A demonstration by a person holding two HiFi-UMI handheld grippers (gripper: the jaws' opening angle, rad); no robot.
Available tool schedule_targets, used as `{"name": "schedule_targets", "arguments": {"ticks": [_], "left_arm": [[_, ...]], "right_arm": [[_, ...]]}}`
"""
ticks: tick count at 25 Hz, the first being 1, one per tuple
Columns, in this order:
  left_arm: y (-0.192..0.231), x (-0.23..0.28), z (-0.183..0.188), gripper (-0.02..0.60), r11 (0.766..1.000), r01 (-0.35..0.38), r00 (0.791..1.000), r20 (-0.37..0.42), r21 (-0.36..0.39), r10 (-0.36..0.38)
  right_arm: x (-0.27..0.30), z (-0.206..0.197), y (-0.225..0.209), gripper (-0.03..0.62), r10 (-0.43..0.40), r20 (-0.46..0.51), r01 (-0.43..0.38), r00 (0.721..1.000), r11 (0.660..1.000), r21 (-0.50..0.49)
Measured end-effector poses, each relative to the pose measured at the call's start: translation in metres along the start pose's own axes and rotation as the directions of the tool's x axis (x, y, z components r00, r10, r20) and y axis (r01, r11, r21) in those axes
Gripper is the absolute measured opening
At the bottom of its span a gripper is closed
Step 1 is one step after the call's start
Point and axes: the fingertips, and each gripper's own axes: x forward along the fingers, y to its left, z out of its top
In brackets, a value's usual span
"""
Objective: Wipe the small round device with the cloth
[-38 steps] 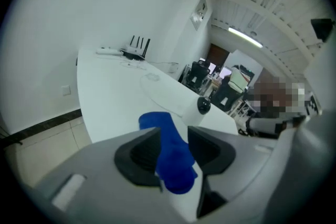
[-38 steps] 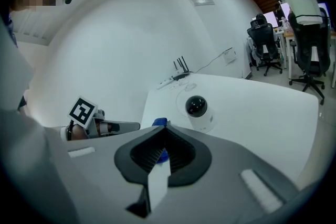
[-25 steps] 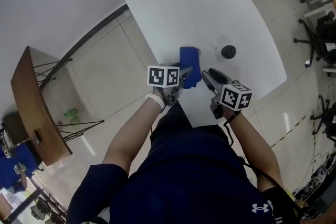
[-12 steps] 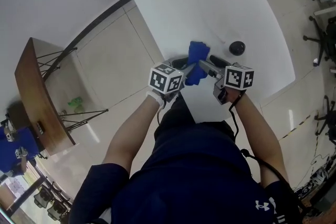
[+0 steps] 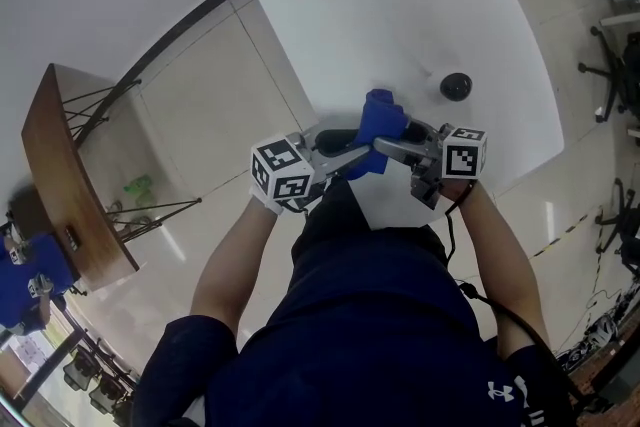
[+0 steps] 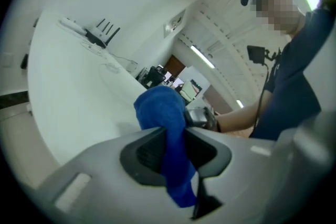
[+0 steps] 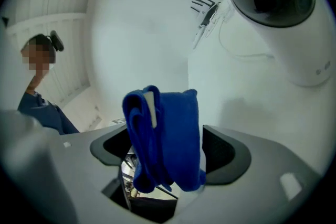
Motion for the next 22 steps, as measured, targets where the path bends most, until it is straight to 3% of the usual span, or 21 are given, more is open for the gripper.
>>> {"name": "schedule_targets", "arguments": {"ticks": [4,8,10,11,14,18,20,22], "left_arm": [[-0.047,-0.007,0.032,0.104,0.985,0.169,0.986,-0.008,0.031,-0.169],[-0.083,-0.019,0.067,0.104,0.936,0.350,0.937,0.000,-0.020,-0.350],[-0.085,-0.021,0.078,0.104,0.918,0.392,0.920,0.039,-0.061,-0.390],[-0.081,-0.020,0.079,0.104,0.919,0.388,0.922,0.048,-0.074,-0.385],[-0.063,-0.007,0.075,0.106,0.950,0.300,0.954,0.026,-0.087,-0.299],[-0.029,0.020,0.060,0.112,0.990,0.093,0.996,-0.004,-0.107,-0.094],[-0.019,0.032,0.050,0.118,0.995,-0.018,0.998,-0.058,-0.099,0.012],[-0.015,0.041,0.041,0.124,0.994,-0.096,0.989,-0.119,-0.052,0.089]], "right_arm": [[-0.019,0.004,0.034,0.464,0.136,0.058,-0.136,0.989,0.991,-0.016],[-0.032,0.016,0.077,0.472,0.265,0.092,-0.257,0.960,0.962,-0.095],[-0.035,0.017,0.092,0.472,0.301,0.090,-0.289,0.950,0.950,-0.121],[-0.036,0.017,0.097,0.471,0.310,0.095,-0.298,0.946,0.946,-0.124],[-0.040,0.023,0.102,0.469,0.295,0.147,-0.279,0.944,0.953,-0.119],[-0.051,0.034,0.079,0.437,0.128,0.233,-0.102,0.964,0.987,-0.122],[-0.059,0.036,0.061,0.307,0.017,0.265,0.017,0.964,0.992,-0.124],[-0.068,0.037,0.045,0.226,-0.072,0.287,0.110,0.955,0.987,-0.117]]}}
